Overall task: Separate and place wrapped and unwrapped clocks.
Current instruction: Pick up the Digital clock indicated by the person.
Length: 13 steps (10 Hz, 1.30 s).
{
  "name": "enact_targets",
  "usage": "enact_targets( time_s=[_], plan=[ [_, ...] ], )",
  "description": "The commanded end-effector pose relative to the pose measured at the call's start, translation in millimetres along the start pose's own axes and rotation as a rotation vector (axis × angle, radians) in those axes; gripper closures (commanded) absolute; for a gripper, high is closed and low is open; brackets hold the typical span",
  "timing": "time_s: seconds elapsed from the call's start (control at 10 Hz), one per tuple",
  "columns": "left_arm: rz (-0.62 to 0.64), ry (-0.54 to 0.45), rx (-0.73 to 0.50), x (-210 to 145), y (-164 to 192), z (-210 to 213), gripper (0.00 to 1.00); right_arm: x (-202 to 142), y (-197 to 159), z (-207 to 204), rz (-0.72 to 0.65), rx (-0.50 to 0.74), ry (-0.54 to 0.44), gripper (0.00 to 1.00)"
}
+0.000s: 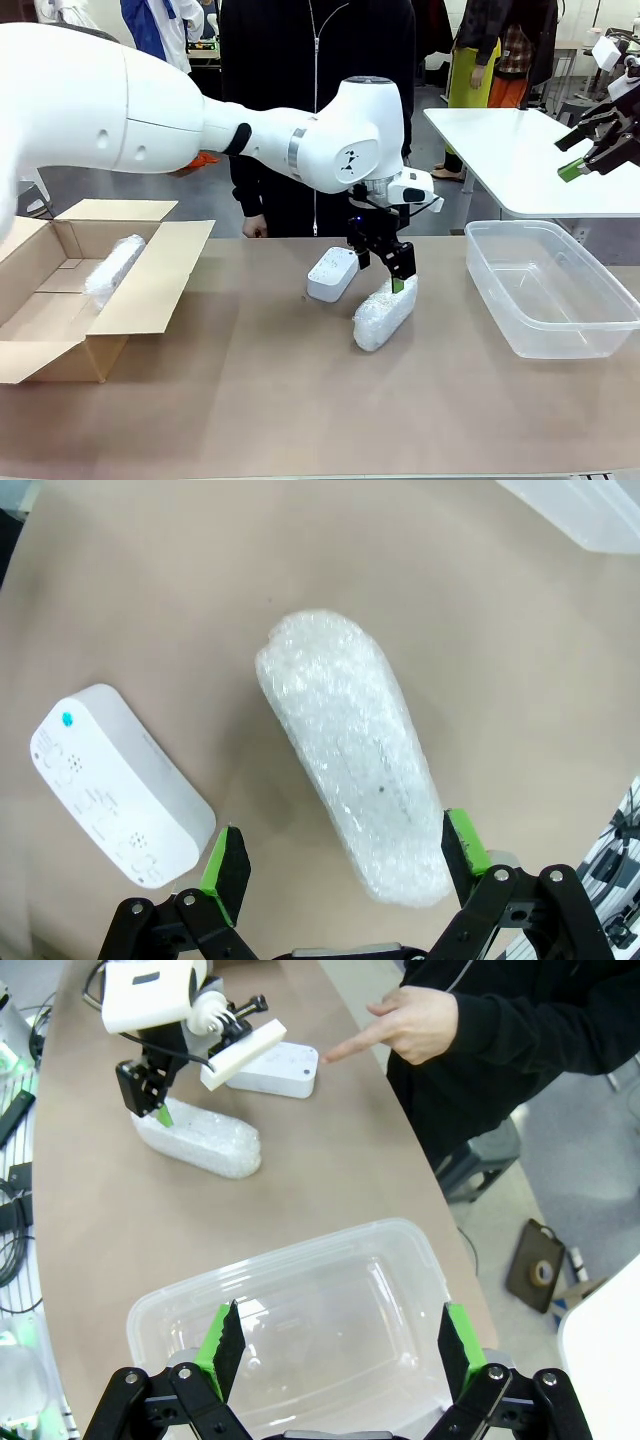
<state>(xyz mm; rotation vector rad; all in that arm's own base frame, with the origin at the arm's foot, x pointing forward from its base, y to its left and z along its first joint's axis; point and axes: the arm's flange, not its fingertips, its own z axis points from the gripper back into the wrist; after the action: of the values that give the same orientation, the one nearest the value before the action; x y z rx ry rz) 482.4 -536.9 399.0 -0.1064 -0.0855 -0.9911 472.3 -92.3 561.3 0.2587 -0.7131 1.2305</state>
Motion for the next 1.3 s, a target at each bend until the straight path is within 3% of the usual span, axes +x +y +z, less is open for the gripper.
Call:
enact_targets(
  time_s=[0.0,0.5,1.2],
  plan=[
    [0.044,0.011,0.001,18.4,5.6,-1.5,0.00,-0.6,0.1,-0.9,0.000,0.005,-0.016,0.00],
    [0.110,0.036,-0.040,23.0,19.1,-29.2,0.00,-0.6,0.1,-0.9,0.000,0.005,-0.016,0.00],
    [0.049,0.051,0.030,21.3,-5.3,-35.0,0.00,-0.6,0.1,-0.9,0.000,0.005,-0.016,0.00]
  ],
)
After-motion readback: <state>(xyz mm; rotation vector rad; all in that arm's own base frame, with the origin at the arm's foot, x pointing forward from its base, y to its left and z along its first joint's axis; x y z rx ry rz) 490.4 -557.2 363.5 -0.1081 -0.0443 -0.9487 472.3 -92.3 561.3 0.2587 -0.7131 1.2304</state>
